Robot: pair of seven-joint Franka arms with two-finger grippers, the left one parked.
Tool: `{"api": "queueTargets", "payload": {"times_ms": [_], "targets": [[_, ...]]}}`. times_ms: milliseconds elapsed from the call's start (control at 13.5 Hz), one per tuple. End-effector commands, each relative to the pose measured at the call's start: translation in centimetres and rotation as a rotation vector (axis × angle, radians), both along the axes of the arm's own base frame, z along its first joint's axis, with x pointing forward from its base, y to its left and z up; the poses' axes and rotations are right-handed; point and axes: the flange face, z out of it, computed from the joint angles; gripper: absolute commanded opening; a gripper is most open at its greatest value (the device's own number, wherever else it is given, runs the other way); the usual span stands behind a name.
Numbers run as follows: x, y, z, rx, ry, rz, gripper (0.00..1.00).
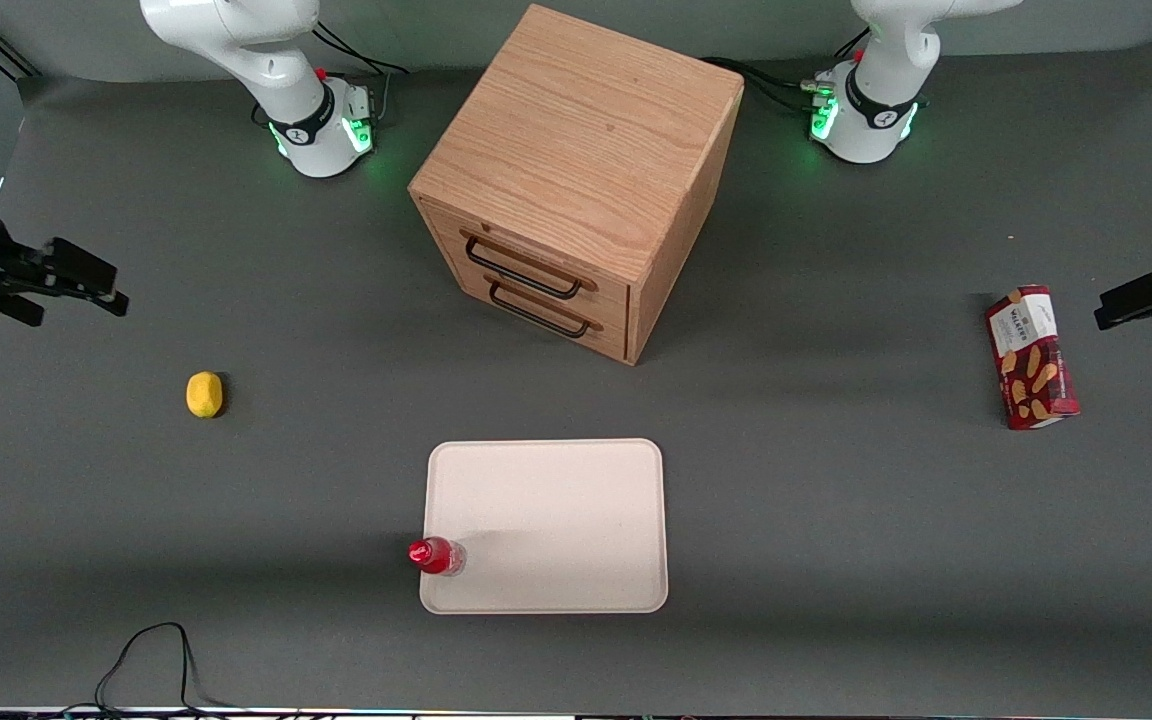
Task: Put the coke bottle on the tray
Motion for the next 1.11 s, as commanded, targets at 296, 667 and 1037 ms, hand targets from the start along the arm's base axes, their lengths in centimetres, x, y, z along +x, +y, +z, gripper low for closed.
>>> {"api": "queueTargets", "payload": {"times_ms": [296, 667, 1037], "targets": [[-1.6, -2.7, -2.4, 0.003, 0.018, 0.029, 1.00], [0.0, -3.2, -2.1, -0.054, 0.019, 0.020, 1.00], [0.1, -1.8, -0.7, -0.076, 0.003, 0.046, 1.00]]}}
